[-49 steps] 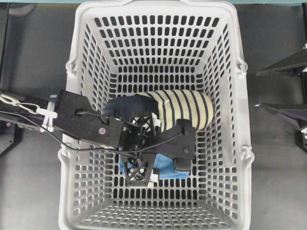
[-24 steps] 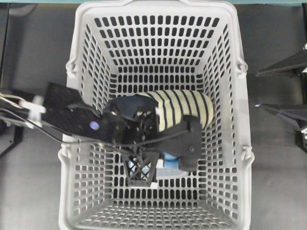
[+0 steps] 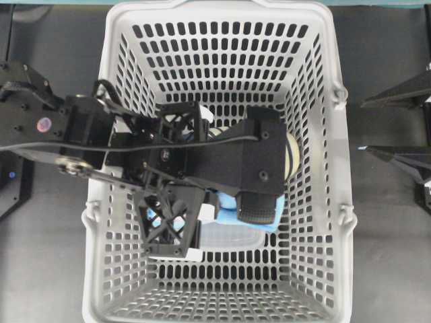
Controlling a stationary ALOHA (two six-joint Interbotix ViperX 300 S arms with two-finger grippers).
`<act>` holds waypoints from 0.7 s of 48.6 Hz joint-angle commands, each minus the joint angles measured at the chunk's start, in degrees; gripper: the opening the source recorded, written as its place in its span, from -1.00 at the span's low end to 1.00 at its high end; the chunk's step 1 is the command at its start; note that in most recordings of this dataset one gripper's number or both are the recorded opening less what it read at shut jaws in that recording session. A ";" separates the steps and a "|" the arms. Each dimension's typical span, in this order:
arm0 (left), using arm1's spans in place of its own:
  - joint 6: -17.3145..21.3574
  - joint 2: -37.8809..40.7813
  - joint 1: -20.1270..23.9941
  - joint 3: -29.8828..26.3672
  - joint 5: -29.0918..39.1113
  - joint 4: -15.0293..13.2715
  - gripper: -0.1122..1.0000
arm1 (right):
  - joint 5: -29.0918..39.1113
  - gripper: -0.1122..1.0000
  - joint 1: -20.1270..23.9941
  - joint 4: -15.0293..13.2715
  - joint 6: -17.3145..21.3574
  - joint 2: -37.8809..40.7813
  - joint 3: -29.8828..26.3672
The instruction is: Pick up the blue cloth from the shopping basket with the left arm.
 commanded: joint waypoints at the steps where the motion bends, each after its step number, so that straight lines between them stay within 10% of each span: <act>1: -0.09 -1.76 0.53 -1.49 0.09 0.18 -0.57 | -0.35 0.57 -0.09 0.18 0.09 0.26 -0.35; 34: -0.09 -0.97 0.88 -1.32 0.00 0.18 -0.57 | -0.35 0.57 -0.09 0.18 0.09 0.09 -0.18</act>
